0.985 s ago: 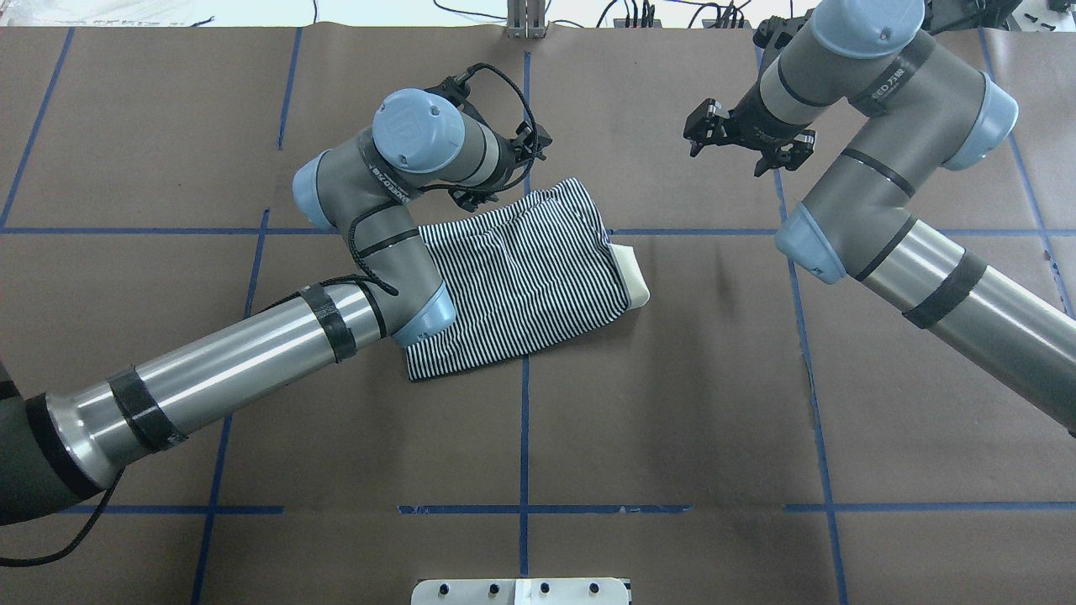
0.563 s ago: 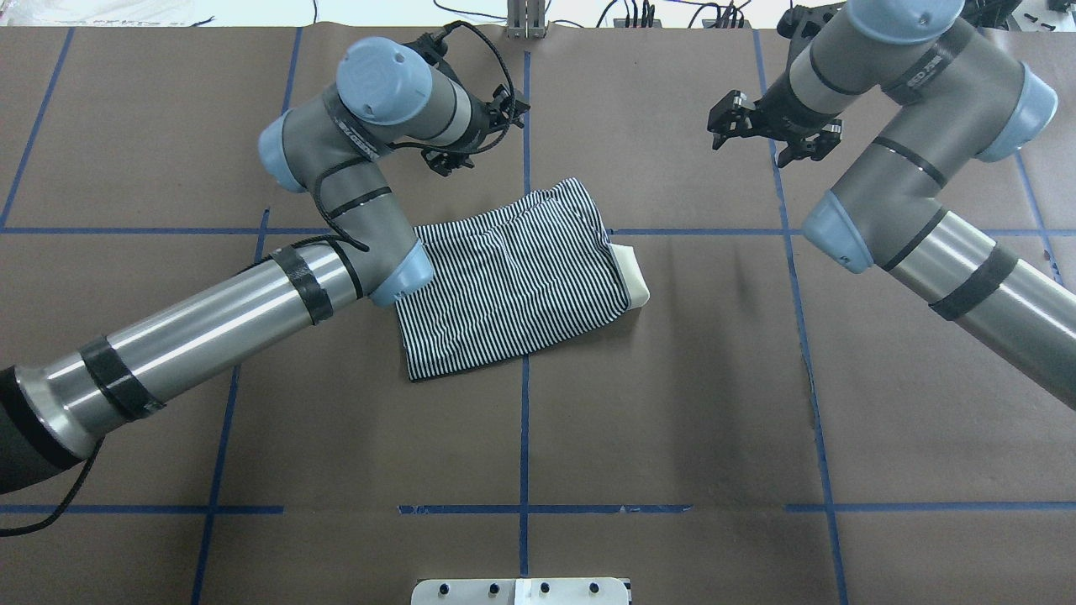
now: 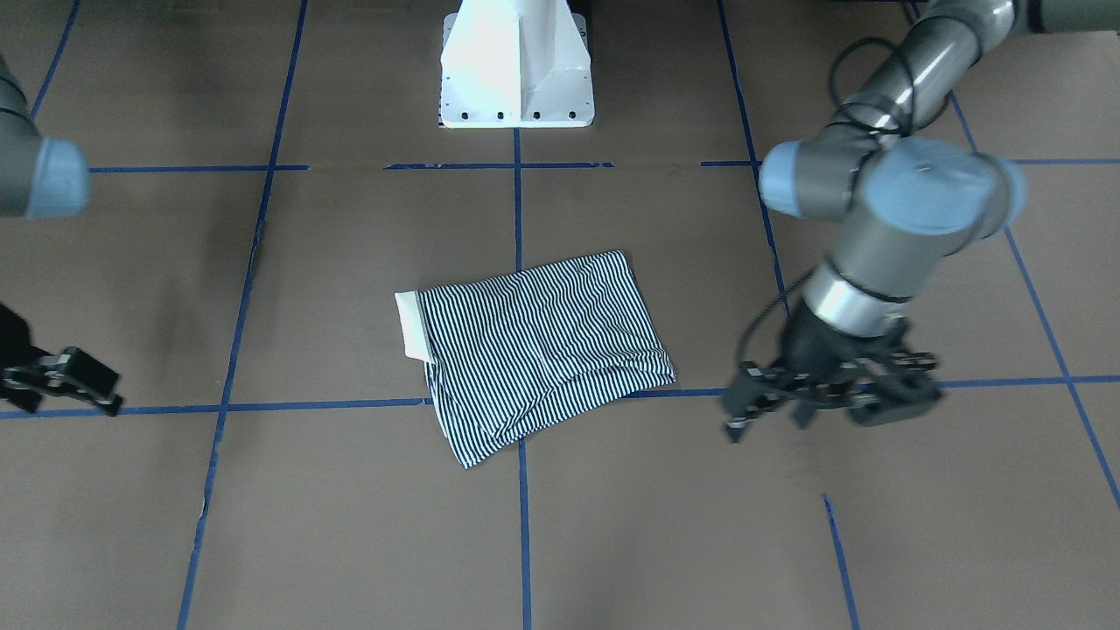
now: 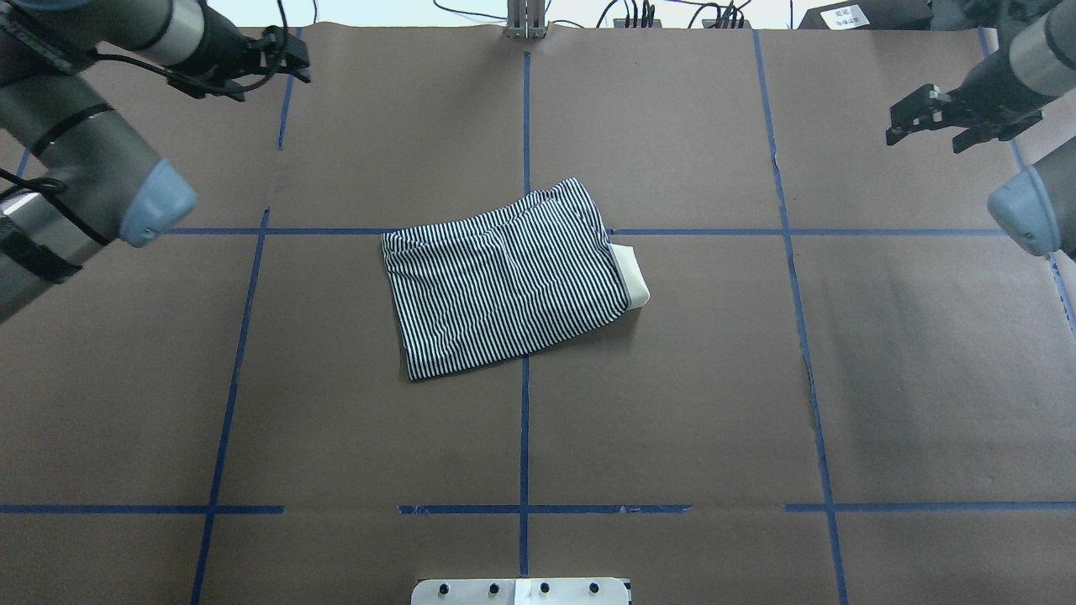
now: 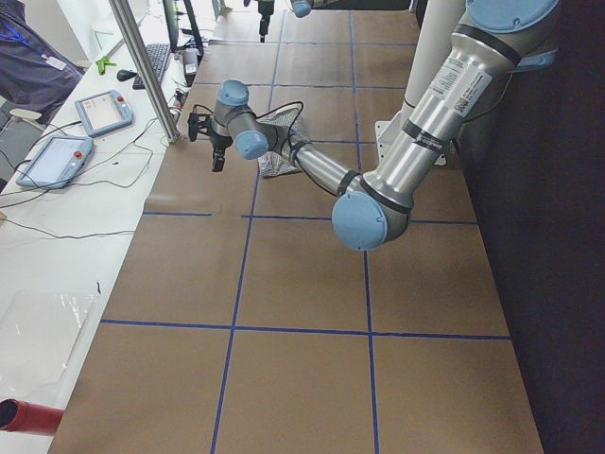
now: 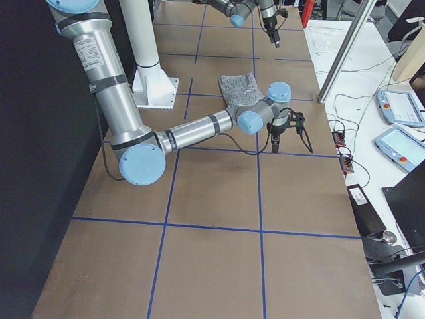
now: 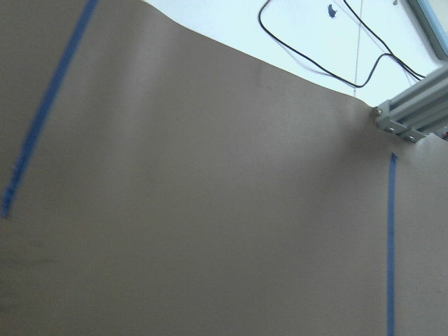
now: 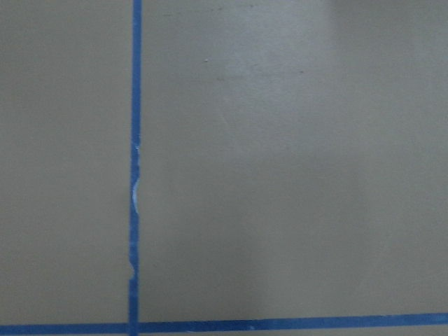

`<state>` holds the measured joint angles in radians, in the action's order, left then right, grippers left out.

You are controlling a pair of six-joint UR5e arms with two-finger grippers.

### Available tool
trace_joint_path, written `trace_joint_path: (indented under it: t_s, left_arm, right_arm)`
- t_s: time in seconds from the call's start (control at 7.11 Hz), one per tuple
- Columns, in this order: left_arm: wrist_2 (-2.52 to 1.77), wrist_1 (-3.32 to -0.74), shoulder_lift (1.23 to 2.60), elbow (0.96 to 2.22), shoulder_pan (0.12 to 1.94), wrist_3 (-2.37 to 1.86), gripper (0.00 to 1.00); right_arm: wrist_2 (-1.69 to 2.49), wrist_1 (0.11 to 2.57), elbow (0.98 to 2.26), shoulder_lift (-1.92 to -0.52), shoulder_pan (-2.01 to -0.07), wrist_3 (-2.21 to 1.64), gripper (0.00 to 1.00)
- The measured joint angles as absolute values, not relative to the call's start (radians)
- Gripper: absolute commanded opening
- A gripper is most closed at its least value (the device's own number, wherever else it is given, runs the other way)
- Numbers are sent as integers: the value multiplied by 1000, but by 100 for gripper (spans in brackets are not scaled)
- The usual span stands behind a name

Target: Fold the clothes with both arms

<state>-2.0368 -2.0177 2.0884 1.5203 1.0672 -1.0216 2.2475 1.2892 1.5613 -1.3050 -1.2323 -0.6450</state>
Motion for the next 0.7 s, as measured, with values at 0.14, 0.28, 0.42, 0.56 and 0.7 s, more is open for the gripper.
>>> trace_joint_path:
  t_s: [0.14, 0.28, 0.42, 0.56, 0.7]
  left_arm:
    - [-2077, -1985, 2018, 1543, 1152, -831, 100]
    - [-2108, -1941, 1970, 1550, 1229, -653, 100]
    - [-2124, -1875, 1940, 1550, 1300, -473, 100]
    - [-2132, -1824, 1905, 1550, 1364, -307, 100]
    - [-2148, -1802, 1862, 1550, 1418, -170, 100]
  right_arm:
    - [2280, 1290, 1553, -1365, -1298, -515, 100]
    - [2317, 1292, 1538, -1416, -1358, -407, 100]
    - [2346, 1298, 1523, -1464, -1413, -305, 100]
    - [2359, 1310, 1517, -1506, -1459, -215, 100]
    - [2364, 1332, 1520, -1533, -1497, -159, 100]
